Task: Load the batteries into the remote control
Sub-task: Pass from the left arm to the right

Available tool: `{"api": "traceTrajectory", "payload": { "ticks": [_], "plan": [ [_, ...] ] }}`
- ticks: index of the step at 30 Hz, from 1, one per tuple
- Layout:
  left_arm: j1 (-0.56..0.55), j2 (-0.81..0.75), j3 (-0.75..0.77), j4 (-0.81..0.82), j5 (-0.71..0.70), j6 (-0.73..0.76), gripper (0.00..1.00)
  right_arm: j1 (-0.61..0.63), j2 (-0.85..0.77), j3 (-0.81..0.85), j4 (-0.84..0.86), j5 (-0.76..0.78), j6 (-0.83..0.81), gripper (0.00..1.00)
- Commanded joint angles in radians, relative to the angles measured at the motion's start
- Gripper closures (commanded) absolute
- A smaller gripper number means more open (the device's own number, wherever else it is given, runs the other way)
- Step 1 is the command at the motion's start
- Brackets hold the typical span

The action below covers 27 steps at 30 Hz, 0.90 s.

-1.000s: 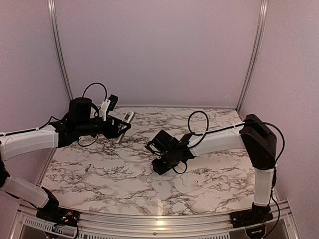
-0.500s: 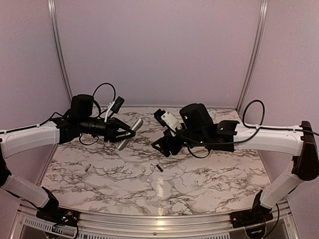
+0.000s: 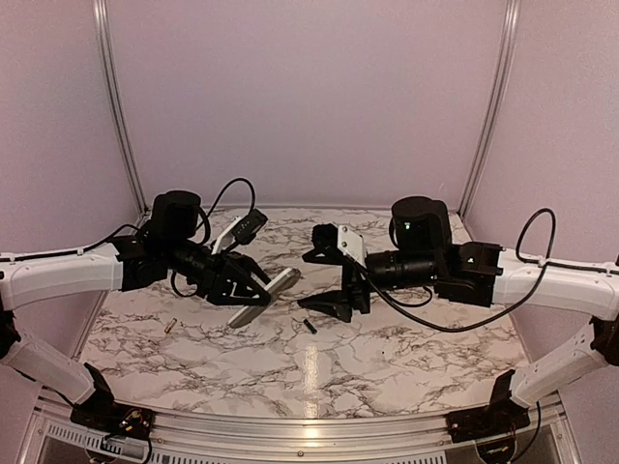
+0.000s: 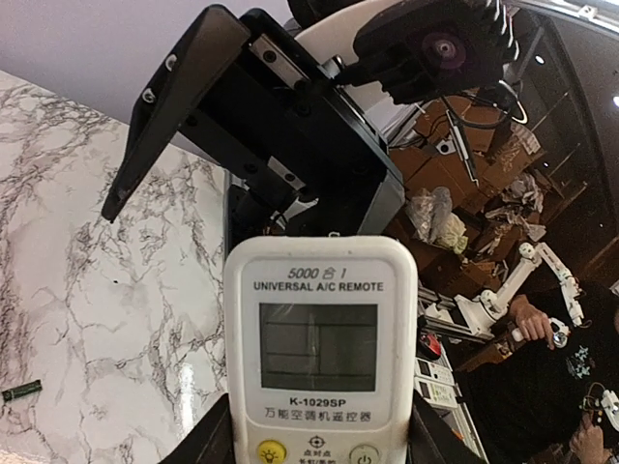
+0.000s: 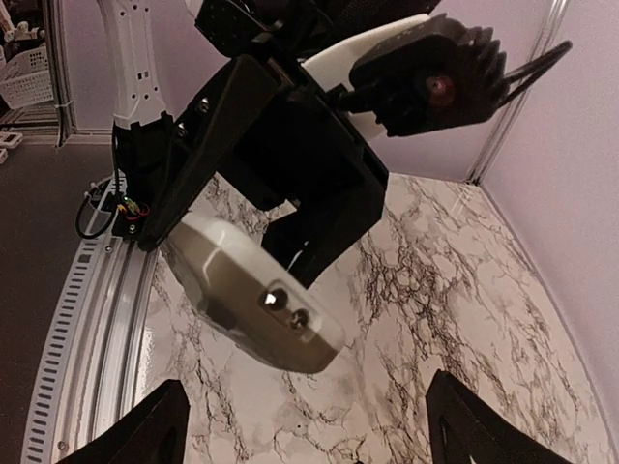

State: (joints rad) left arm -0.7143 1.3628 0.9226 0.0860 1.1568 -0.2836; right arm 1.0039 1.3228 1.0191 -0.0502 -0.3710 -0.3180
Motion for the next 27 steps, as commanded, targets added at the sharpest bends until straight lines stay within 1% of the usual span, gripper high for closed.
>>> {"api": "traceTrajectory", "payload": {
  "ticks": [1, 6, 8, 11, 17, 20, 21, 24, 27],
  "plan": [
    [-0.072, -0.003, 0.005, 0.009, 0.120, -0.028, 0.54, 0.061, -0.069, 0.047, -0.026, -0.099, -0.078, 0.19],
    [-0.116, -0.032, 0.020, 0.007, 0.140, -0.047, 0.53, 0.145, -0.080, 0.148, -0.199, -0.087, -0.150, 0.24],
    [-0.134, -0.034, 0.023, 0.013, 0.145, -0.050, 0.52, 0.178, -0.092, 0.160, -0.214, -0.075, -0.156, 0.25],
    [-0.155, -0.025, 0.036, 0.017, 0.146, -0.051, 0.52, 0.204, -0.099, 0.164, -0.223, -0.075, -0.137, 0.29],
    [-0.205, -0.015, 0.059, 0.043, 0.157, -0.057, 0.51, 0.212, -0.083, 0.186, -0.252, -0.078, -0.144, 0.36],
    [-0.220, -0.009, 0.056, 0.090, 0.162, -0.092, 0.50, 0.219, -0.068, 0.198, -0.257, -0.097, -0.139, 0.37],
    [-0.223, -0.006, 0.057, 0.101, 0.162, -0.098, 0.50, 0.225, -0.065, 0.200, -0.259, -0.095, -0.140, 0.39],
    [-0.233, 0.004, 0.059, 0.128, 0.163, -0.119, 0.51, 0.253, -0.054, 0.207, -0.261, -0.071, -0.150, 0.47],
    [-0.243, 0.008, 0.055, 0.186, 0.168, -0.152, 0.51, 0.274, -0.038, 0.223, -0.276, -0.066, -0.157, 0.53]
  ]
}}
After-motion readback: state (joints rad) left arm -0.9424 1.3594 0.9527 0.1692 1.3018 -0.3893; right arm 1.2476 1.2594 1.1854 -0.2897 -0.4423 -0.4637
